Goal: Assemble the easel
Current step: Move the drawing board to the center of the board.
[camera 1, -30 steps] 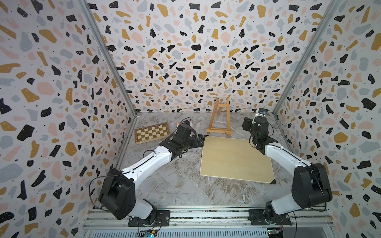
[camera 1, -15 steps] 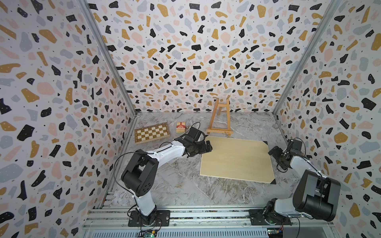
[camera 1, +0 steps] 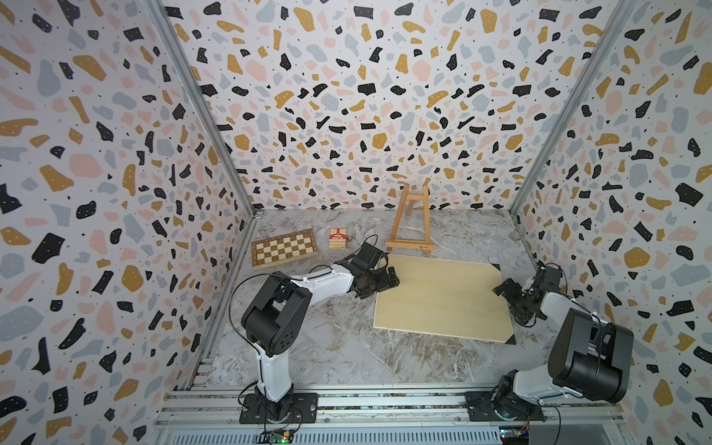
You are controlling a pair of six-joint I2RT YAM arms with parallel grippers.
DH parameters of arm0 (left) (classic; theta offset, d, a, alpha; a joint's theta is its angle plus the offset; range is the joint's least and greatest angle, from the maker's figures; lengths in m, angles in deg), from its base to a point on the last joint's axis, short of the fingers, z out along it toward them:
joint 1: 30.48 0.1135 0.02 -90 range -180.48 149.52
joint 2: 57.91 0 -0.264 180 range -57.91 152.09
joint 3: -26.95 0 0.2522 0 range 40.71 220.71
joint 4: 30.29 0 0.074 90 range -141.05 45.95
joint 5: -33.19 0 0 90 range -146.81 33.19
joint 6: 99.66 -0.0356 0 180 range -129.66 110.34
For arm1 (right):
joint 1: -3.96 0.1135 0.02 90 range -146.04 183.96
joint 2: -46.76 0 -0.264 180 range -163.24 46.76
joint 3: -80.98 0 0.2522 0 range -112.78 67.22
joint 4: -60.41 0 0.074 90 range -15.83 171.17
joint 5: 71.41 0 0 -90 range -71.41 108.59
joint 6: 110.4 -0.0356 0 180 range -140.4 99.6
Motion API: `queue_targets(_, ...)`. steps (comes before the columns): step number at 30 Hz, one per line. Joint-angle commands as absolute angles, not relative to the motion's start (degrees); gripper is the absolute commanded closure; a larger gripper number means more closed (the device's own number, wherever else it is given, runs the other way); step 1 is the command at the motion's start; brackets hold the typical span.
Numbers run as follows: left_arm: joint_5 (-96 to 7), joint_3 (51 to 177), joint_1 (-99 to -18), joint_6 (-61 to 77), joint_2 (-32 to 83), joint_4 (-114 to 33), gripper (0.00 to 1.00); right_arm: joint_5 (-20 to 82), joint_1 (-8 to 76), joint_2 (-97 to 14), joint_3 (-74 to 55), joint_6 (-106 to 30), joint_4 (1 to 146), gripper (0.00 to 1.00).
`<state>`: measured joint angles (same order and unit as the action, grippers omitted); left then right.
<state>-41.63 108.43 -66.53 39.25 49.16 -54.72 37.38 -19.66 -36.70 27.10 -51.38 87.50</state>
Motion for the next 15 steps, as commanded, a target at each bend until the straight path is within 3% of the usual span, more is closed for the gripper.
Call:
queue_targets(1, -40.71, 107.01, -67.18, 42.16, 50.44, -51.62, 0.00, 38.96, -19.28, -36.82, 28.49, -50.57, 89.48, 0.05)
queue_targets(15, -40.13, 93.88, -67.56, 45.93, 42.48, -47.21, 0.01, 42.23, -12.63, -33.93, 32.20, -50.86, 92.10, 0.04)
